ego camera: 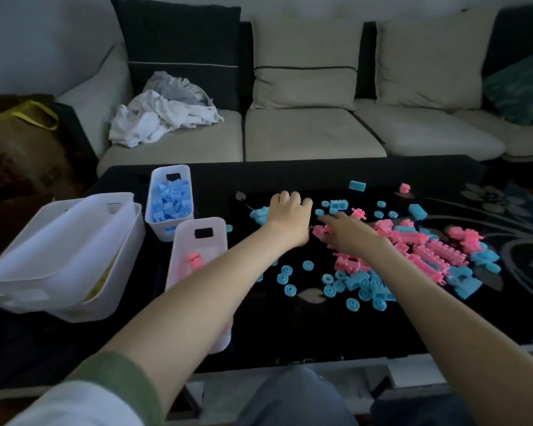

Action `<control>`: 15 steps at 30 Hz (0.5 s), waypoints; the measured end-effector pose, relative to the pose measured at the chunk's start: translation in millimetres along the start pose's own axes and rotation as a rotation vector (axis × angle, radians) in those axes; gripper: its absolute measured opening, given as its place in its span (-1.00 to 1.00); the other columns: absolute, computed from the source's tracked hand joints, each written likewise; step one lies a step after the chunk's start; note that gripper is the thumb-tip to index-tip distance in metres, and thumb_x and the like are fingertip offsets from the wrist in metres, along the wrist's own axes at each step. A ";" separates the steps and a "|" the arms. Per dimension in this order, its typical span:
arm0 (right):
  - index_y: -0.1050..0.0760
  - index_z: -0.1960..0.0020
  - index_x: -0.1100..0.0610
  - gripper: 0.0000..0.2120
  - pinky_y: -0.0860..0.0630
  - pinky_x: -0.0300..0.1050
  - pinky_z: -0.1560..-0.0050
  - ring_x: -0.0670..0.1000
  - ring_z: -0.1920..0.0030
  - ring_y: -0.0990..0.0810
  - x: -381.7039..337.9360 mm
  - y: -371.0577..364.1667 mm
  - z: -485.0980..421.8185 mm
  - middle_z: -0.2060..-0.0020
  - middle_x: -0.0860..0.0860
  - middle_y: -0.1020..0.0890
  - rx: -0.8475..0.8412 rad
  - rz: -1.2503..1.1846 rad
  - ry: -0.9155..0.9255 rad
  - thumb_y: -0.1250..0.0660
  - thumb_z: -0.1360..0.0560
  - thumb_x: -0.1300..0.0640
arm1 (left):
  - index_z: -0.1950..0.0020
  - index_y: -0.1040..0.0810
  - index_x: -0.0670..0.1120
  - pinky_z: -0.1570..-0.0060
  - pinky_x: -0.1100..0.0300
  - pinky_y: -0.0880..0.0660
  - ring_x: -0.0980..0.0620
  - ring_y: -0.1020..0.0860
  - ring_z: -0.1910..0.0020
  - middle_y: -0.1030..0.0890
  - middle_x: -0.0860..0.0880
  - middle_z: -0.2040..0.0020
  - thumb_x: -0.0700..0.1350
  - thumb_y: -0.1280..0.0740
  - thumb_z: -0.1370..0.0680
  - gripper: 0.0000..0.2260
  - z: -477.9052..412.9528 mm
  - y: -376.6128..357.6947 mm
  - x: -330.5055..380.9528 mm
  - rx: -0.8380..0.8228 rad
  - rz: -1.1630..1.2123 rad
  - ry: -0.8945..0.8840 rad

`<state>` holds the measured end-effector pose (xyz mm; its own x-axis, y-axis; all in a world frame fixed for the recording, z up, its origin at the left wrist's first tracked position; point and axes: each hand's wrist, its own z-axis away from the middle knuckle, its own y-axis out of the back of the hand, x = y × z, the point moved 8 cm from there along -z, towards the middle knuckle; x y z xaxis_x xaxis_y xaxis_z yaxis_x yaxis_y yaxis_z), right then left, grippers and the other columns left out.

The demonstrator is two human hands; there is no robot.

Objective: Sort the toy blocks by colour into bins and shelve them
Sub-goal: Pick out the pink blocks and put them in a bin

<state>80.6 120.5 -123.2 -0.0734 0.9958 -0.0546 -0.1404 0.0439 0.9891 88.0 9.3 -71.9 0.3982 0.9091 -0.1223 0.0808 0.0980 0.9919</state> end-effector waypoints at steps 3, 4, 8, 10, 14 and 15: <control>-0.34 -0.35 0.05 -0.63 -0.44 0.13 -0.16 0.24 -0.25 -0.37 -5.9 -2.8 -5.3 -0.25 0.13 -0.36 0.013 0.045 0.055 -0.16 -0.58 -0.04 | -0.52 -0.08 -0.07 -0.42 -0.08 -0.06 -0.28 -0.12 -0.45 -0.12 -0.23 -0.49 0.05 -0.29 -0.52 -0.35 -25.9 -33.0 10.5 -0.130 -0.078 0.036; -0.37 -0.31 0.07 -0.64 -0.44 0.14 -0.14 0.23 -0.24 -0.36 -6.6 -3.9 -6.3 -0.23 0.13 -0.37 0.008 0.054 0.076 -0.15 -0.57 -0.04 | -0.52 -0.07 -0.06 -0.41 -0.09 -0.08 -0.29 -0.13 -0.45 -0.13 -0.23 -0.49 0.04 -0.28 -0.52 -0.36 -31.4 -41.2 12.3 -0.168 -0.077 0.049; -0.42 -0.21 0.10 -0.69 -0.49 0.12 -0.05 0.18 -0.11 -0.46 1.6 0.5 -5.1 -0.14 0.11 -0.42 0.042 -0.081 0.059 -0.17 -0.55 -0.03 | -0.48 -0.13 -0.06 -0.28 -0.03 -0.28 -0.24 -0.30 -0.36 -0.26 -0.22 -0.41 -0.09 -0.26 -0.55 -0.45 -40.6 -53.4 19.6 -0.203 -0.027 0.078; -0.43 -0.17 0.12 -0.70 -0.49 0.03 -0.02 0.12 -0.05 -0.46 3.7 2.5 -5.2 -0.12 0.09 -0.42 0.040 -0.119 0.067 -0.25 -0.52 -0.02 | -0.45 -0.19 -0.10 -0.21 -0.01 -0.36 -0.23 -0.30 -0.33 -0.26 -0.22 -0.38 -0.16 -0.27 -0.55 -0.51 -40.9 -49.3 21.3 -0.173 0.047 0.072; -0.37 -0.30 0.11 -0.58 -0.47 -0.11 0.02 0.04 -0.05 -0.46 7.7 4.9 -0.3 -0.19 0.04 -0.37 -0.016 -0.223 0.076 -0.35 -0.47 0.12 | -0.34 -0.32 -0.19 0.01 0.08 -0.39 -0.22 -0.41 -0.22 -0.26 -0.23 -0.33 -0.23 -0.21 -0.57 -0.67 -35.9 -47.5 19.7 -0.178 0.220 0.070; -0.33 -0.35 0.10 -0.52 -0.46 -0.12 0.01 0.04 -0.09 -0.47 8.8 5.4 1.4 -0.25 0.05 -0.35 -0.022 -0.262 0.074 -0.35 -0.46 0.16 | -0.34 -0.32 -0.20 0.04 0.10 -0.37 -0.22 -0.44 -0.20 -0.27 -0.24 -0.33 -0.23 -0.19 -0.58 -0.68 -33.7 -49.1 18.3 -0.199 0.255 0.082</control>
<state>80.6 129.6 -118.1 -0.1035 0.9420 -0.3194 -0.1854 0.2972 0.9367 60.5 34.8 -121.8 0.3076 0.9431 0.1263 -0.1951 -0.0674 0.9785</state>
